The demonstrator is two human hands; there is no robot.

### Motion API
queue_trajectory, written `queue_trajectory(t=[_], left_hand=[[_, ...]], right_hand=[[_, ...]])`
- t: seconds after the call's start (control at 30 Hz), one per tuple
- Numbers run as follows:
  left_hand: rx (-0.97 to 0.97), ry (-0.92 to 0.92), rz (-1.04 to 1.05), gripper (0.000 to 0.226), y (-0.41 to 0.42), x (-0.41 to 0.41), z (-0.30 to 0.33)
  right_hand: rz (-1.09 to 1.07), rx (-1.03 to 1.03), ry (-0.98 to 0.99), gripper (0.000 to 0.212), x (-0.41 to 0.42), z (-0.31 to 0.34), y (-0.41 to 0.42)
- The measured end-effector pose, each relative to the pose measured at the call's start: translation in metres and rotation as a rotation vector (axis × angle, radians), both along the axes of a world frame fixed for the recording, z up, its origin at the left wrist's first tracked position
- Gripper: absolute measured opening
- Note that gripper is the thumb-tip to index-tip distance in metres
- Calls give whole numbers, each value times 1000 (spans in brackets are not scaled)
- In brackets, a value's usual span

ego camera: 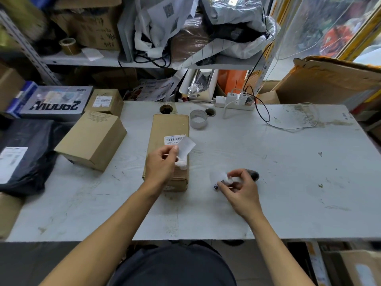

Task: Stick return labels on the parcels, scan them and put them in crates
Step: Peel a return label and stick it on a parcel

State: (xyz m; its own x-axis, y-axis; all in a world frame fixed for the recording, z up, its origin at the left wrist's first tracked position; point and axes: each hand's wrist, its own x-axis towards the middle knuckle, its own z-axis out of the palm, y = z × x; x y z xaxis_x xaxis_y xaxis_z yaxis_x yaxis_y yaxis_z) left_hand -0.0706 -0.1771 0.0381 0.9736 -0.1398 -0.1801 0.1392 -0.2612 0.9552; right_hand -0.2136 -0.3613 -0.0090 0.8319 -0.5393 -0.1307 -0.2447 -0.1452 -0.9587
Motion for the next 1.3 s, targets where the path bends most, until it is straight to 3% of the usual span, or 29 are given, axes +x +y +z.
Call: queue_trajectory(t=[0.17,0.27,0.43,0.5,0.57,0.6,0.7,0.8,0.93,1.1,1.2,1.3], left_hand=[[-2,31,25,6,9,-4,-4],[-3,70,28,15,12,-8,-10],[-87,150,-30,26,17,-11,-9],[-105,170,-66,28,19,-10,-7],[-117,201,-111,33,21,-8,-6],[-111,214,-141,36,23,-7,-5],[-77,230,-286,40,26,-4,-1],[-106,256,-387,30,30,0,4],[-40,300,-380,32,43,10,2],[-288,547,-224,38,60,18,2],[-159,346,-140,17,60,19,-3],[165,102,-108,18,57,23,-11]], right_hand=[[144,-328,186,29,-7,-61,19],[173,-416,294,29,-9,-75,27],[122,-623,216,54,-7,-74,28],[29,-475,67,42,-1,-63,29],[5,-107,-49,20,14,-39,29],[53,103,-67,19,24,-23,29],[377,532,10,42,54,22,27],[589,641,69,47,71,39,31],[539,620,10,32,84,40,36],[322,395,11,37,101,32,47],[289,248,45,43,108,25,61],[281,-66,69,45,112,21,74]])
